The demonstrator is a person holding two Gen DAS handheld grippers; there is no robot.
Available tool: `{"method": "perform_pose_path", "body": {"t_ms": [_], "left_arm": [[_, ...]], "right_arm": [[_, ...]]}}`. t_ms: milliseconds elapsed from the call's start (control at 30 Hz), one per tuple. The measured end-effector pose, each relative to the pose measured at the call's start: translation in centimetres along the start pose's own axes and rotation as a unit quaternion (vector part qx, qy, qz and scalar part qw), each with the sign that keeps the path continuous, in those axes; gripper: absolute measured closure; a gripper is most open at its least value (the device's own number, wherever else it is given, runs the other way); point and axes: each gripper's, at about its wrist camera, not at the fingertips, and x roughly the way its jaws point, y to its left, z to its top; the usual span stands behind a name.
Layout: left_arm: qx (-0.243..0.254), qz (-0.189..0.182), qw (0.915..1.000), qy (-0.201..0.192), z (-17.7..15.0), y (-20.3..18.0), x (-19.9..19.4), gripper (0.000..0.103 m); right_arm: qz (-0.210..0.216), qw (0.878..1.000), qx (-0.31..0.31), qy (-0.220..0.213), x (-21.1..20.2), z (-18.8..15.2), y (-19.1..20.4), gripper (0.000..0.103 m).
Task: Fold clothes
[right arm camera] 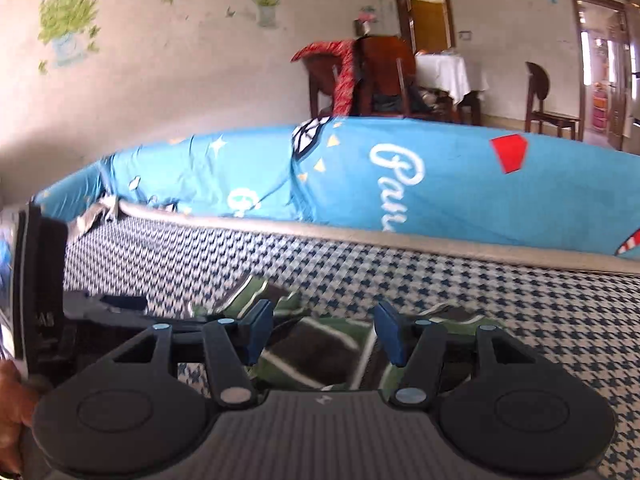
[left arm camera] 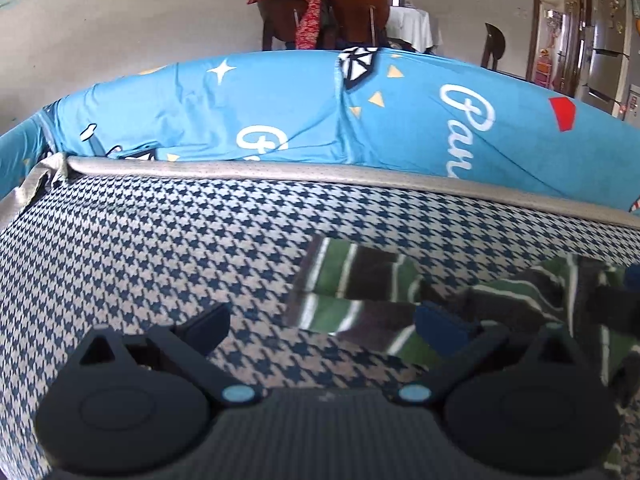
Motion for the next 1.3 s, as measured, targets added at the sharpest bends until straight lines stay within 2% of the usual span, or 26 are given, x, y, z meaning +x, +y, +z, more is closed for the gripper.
{"method": "perform_pose_path", "body": {"t_ms": [233,400,533,667,900,1133,1167,1200,1300], "left_arm": [[-0.020,-0.003,0.9998,0.007,0.1,2.0,0.3,0.000],[-0.032,0.000,0.9994,0.015,0.3,3.2,0.2,0.000],[-0.040,-0.002,0.9990,0.019,0.5,3.9,0.3,0.000],[-0.050,-0.007,0.9985,0.023,0.7,4.3,0.5,0.000],[-0.052,-0.010,0.9983,0.026,0.6,4.5,0.7,0.000],[-0.051,-0.009,0.9982,0.032,0.4,4.8,1.0,0.000],[-0.050,-0.009,0.9981,0.034,0.4,4.8,1.1,0.000],[-0.050,-0.009,0.9981,0.035,0.4,4.8,1.2,0.000],[-0.048,-0.012,0.9981,0.038,0.3,4.7,1.3,0.000]], "right_arm": [[0.005,0.998,-0.032,0.046,3.7,-1.2,1.7,0.046],[-0.010,0.996,-0.050,0.078,5.3,-1.9,1.6,0.046],[-0.007,0.996,-0.057,0.074,5.0,-1.9,1.0,0.045],[-0.009,0.995,-0.078,0.061,4.6,-1.9,1.1,0.035],[0.011,0.992,-0.096,0.077,6.6,-2.3,2.7,0.034],[-0.026,0.986,-0.131,0.099,10.1,-3.5,4.1,0.035],[-0.034,0.985,-0.134,0.102,10.5,-3.6,4.1,0.042],[-0.038,0.986,-0.127,0.102,10.7,-3.4,3.9,0.057],[-0.040,0.990,-0.092,0.100,11.0,-2.6,2.7,0.083]]}}
